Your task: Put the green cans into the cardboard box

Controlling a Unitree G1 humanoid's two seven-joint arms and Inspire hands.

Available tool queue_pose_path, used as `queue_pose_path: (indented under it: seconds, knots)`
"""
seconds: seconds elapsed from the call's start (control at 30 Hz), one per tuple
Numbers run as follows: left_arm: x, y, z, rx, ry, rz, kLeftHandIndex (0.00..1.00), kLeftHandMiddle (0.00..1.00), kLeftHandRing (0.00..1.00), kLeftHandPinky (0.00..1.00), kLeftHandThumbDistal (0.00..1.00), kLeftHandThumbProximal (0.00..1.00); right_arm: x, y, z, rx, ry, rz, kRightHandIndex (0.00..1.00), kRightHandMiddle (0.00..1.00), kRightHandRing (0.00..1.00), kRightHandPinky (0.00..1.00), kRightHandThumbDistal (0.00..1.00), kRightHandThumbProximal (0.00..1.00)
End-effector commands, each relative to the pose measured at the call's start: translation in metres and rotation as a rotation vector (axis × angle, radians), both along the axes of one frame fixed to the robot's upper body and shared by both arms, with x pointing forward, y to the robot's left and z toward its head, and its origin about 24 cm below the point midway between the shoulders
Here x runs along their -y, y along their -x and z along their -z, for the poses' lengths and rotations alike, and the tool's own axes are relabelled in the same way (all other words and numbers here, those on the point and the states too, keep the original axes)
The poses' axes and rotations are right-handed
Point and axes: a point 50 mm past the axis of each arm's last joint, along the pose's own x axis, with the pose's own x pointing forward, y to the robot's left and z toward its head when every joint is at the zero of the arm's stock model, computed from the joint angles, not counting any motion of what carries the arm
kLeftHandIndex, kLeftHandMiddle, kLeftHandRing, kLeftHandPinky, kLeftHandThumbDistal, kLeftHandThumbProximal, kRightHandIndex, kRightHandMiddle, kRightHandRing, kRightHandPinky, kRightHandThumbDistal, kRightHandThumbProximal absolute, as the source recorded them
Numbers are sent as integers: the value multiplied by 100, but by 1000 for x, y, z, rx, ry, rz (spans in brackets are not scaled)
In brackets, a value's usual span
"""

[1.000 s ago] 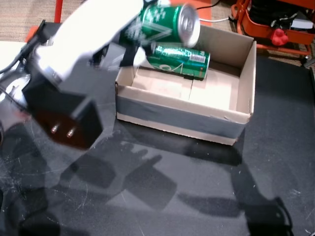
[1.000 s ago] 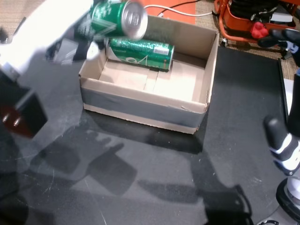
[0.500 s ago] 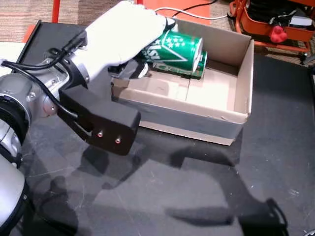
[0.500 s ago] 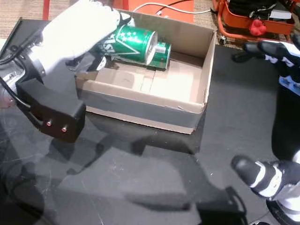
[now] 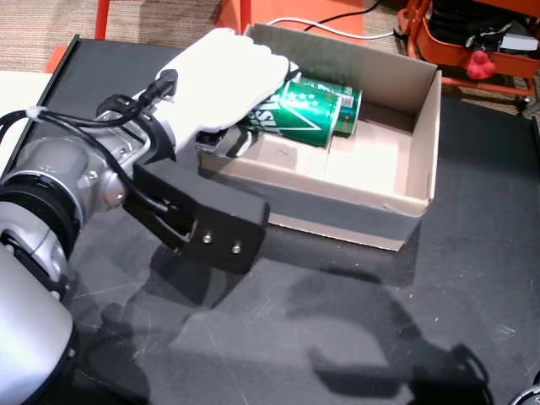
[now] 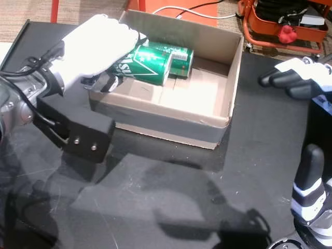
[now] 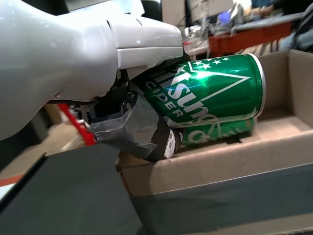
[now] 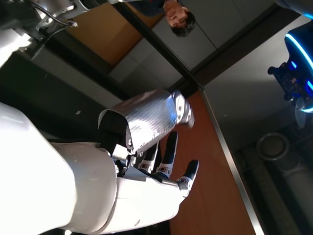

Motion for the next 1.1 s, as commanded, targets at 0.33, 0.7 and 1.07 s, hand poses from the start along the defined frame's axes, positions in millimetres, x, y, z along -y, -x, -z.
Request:
queue_pose_path:
  seconds: [0.33,0.7,1.07]
  knots:
    - [13,-5,-17,-6,17,5,10,38,56,53,15,0,-10,-4,0,-3,9,-77,58,61,66,90,51,71]
    - [7,-6,-19,-33,83,-24,9,35,51,34,58,0,-12,-5,-1,-28,2,-70,65,61,65,93,56,71]
    - [4,-8,-20,-128,49,-62,69,80,84,85,92,33,-14,-8,-3,21,8,-60,58,62,66,94,42,78]
